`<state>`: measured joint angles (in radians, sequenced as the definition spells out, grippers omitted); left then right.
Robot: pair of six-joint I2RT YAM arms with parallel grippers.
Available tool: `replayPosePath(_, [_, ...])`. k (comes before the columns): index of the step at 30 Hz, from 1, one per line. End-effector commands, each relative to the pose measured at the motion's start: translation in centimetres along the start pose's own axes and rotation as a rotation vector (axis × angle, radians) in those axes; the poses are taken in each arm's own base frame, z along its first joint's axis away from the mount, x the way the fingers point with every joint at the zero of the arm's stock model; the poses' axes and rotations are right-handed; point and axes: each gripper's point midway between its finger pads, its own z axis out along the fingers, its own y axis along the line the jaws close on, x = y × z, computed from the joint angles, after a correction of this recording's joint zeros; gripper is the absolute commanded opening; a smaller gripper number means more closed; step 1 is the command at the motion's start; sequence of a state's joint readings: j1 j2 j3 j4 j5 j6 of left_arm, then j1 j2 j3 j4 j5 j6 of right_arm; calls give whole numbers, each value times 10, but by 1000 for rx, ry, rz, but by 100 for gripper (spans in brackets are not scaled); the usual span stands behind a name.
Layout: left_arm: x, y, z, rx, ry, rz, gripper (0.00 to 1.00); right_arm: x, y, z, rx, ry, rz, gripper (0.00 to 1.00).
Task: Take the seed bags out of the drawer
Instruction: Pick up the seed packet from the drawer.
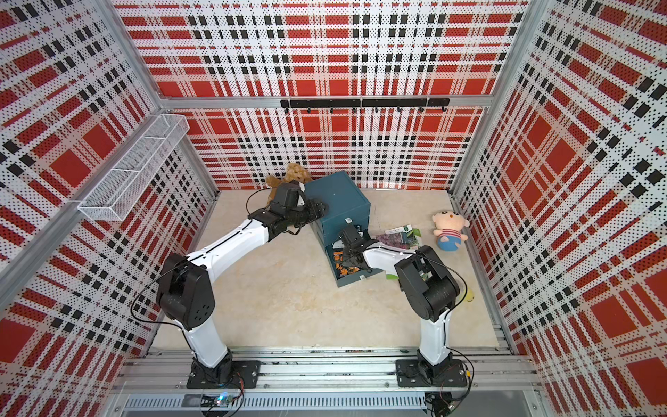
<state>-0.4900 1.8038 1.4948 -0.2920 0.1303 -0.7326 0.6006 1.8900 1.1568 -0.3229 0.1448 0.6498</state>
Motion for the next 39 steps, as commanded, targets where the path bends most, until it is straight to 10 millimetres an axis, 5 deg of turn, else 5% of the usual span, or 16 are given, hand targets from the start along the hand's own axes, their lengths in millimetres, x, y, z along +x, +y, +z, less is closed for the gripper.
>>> replayPosePath(1, [57,51,10,-155,193,-7,76,2,15,-20,-79,16,33,0])
replayPosePath(11, [56,56,7,-160,188,-12,76,-36,18,-69,-114,-49,14,0])
replayPosePath(19, [55,56,9,-156,183,-16,76,-40,8,-86,-47,15,-143,0])
replayPosePath(31, [57,57,9,-155,181,-20,76,-16,-39,-141,43,-24,-237,0])
replayPosePath(35, [57,56,8,-152,179,-19,76,-16,-64,-161,74,-76,-192,0])
replayPosePath(39, [58,55,7,-152,179,-20,76,-21,-110,-174,171,-125,-111,0])
